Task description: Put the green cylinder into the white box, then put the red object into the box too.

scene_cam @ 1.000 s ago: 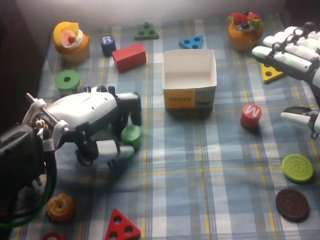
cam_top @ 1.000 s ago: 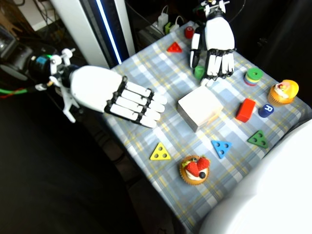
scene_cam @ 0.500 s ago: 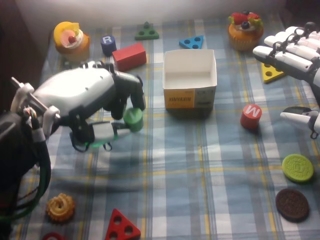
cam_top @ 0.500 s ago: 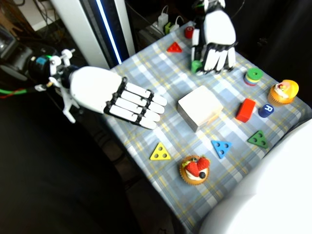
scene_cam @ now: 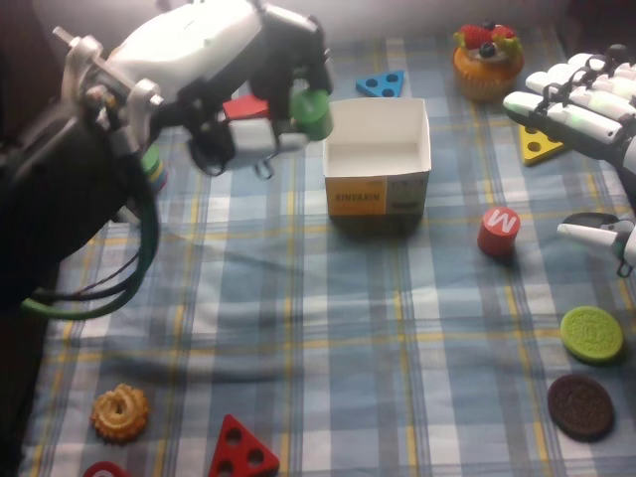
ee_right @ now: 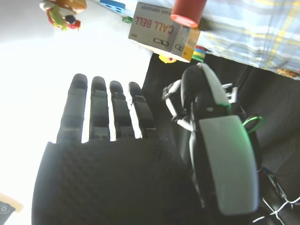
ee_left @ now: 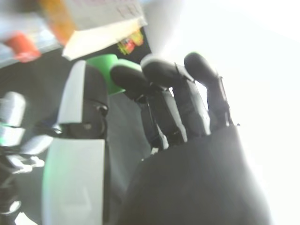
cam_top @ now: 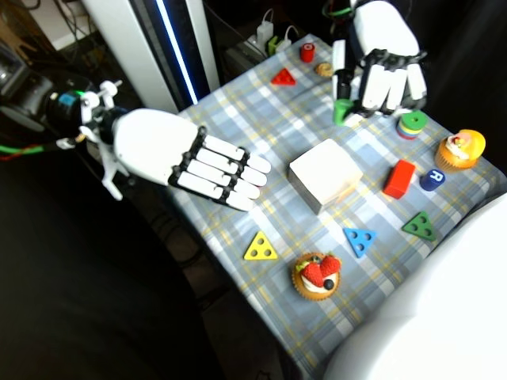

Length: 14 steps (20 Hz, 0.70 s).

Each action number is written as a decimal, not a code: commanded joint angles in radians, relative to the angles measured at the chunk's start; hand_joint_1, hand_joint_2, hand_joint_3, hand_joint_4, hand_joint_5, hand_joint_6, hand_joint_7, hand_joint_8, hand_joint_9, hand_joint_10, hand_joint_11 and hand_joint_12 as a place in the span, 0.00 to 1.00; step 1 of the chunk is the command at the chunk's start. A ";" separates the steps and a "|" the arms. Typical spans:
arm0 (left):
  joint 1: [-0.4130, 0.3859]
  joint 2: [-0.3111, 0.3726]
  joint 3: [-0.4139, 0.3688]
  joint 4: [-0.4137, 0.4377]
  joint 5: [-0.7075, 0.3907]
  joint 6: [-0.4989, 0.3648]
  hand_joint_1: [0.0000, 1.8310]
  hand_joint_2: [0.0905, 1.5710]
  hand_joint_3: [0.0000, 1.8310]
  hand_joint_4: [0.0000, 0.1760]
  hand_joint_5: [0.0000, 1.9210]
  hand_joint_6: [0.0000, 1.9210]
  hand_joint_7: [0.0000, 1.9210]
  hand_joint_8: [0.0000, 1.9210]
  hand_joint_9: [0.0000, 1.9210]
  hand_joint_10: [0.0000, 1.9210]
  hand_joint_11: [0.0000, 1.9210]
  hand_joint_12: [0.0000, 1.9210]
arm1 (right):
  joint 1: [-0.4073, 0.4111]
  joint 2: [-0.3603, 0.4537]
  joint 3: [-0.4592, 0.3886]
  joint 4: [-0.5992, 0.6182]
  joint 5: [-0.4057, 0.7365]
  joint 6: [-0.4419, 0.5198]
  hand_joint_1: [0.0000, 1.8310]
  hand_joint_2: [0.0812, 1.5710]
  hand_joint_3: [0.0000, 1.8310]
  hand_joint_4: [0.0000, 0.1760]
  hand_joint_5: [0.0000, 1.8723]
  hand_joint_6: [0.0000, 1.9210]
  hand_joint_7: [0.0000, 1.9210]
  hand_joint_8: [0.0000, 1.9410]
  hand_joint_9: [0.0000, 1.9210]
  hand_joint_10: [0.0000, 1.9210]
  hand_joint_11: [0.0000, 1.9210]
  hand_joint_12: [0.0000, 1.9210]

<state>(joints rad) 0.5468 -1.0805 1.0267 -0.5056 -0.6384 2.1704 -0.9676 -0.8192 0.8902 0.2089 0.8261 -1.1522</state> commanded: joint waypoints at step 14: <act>-0.069 -0.128 0.119 -0.065 0.010 0.061 0.51 0.64 0.00 0.66 0.12 0.00 0.13 0.02 0.00 0.36 0.00 0.80 | 0.005 -0.040 0.027 -0.025 0.115 0.043 0.33 0.82 0.00 0.08 0.00 0.00 0.00 0.00 0.00 0.00 0.00 0.00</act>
<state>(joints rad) 0.4892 -1.2079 1.1423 -0.6010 -0.5140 2.2322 -0.9707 -0.8577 0.9131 0.1867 0.8249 -1.1122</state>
